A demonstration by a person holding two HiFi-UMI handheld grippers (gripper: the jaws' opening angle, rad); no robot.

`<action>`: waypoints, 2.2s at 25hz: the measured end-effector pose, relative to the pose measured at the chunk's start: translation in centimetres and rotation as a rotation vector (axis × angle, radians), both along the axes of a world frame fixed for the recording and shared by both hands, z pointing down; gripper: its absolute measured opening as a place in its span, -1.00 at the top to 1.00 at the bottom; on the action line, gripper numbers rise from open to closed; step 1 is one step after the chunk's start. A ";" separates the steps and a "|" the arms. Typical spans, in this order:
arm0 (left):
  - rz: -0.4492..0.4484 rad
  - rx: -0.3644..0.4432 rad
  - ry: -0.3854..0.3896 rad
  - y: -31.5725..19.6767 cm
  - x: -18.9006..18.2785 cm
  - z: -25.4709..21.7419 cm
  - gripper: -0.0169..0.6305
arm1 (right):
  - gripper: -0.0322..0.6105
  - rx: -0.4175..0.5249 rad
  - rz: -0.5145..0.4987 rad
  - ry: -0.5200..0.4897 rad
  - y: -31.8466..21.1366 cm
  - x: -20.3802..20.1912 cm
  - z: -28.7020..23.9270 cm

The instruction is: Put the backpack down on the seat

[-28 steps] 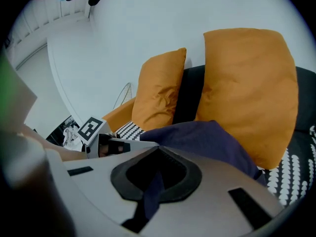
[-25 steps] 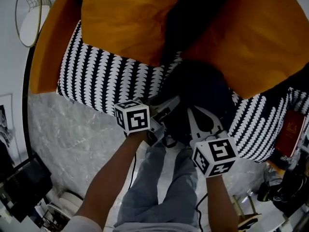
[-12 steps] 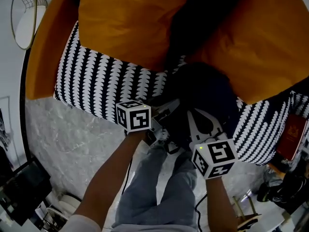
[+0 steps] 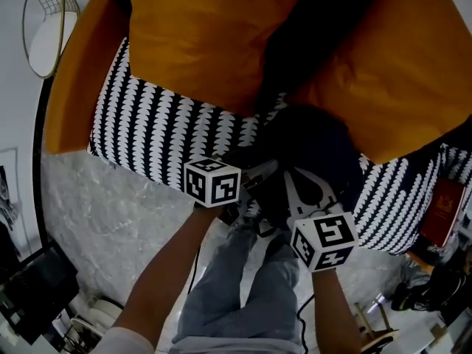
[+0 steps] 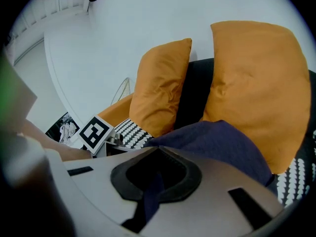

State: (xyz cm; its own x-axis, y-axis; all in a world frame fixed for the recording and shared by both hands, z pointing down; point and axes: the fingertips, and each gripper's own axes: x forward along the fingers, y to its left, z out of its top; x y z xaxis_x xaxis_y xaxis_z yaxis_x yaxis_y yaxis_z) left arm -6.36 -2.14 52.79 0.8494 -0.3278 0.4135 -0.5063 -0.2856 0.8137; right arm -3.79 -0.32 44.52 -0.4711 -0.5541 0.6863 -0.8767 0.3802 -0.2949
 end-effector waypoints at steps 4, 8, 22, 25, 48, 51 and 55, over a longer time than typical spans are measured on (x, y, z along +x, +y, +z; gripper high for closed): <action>0.012 0.009 -0.048 0.4 -0.5 -1.0 0.16 | 0.89 0.000 -0.007 0.002 0.4 -0.3 -1.3; 0.018 0.008 -0.090 0.4 -1.7 -1.7 0.16 | 0.89 0.003 -0.008 0.001 0.3 -0.6 -2.4; 0.035 0.162 -0.199 0.7 -3.5 -12.6 0.16 | 0.89 0.088 0.008 -0.014 1.1 -1.2 -11.3; 0.044 0.211 -0.220 0.8 -3.3 -15.3 0.16 | 0.89 0.107 0.017 -0.010 1.4 -1.0 -13.3; 0.002 0.480 -0.276 5.1 -0.1 -36.6 0.83 | 0.89 0.325 0.102 0.007 4.2 2.0 -31.6; 0.011 0.493 -0.268 6.3 0.5 -38.0 0.89 | 0.89 0.344 0.107 0.007 5.2 1.9 -33.0; 0.030 0.527 -0.277 6.4 1.1 -39.4 0.92 | 0.89 0.358 0.112 0.022 5.9 2.1 -34.1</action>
State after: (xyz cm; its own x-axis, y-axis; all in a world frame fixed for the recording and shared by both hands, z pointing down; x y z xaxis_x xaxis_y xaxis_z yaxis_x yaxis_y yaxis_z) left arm -5.30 4.28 13.38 0.7452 -0.5266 0.4090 -0.6650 -0.6323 0.3976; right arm -1.69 5.58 10.46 -0.3815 -0.8080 0.4490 -0.9232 0.3572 -0.1418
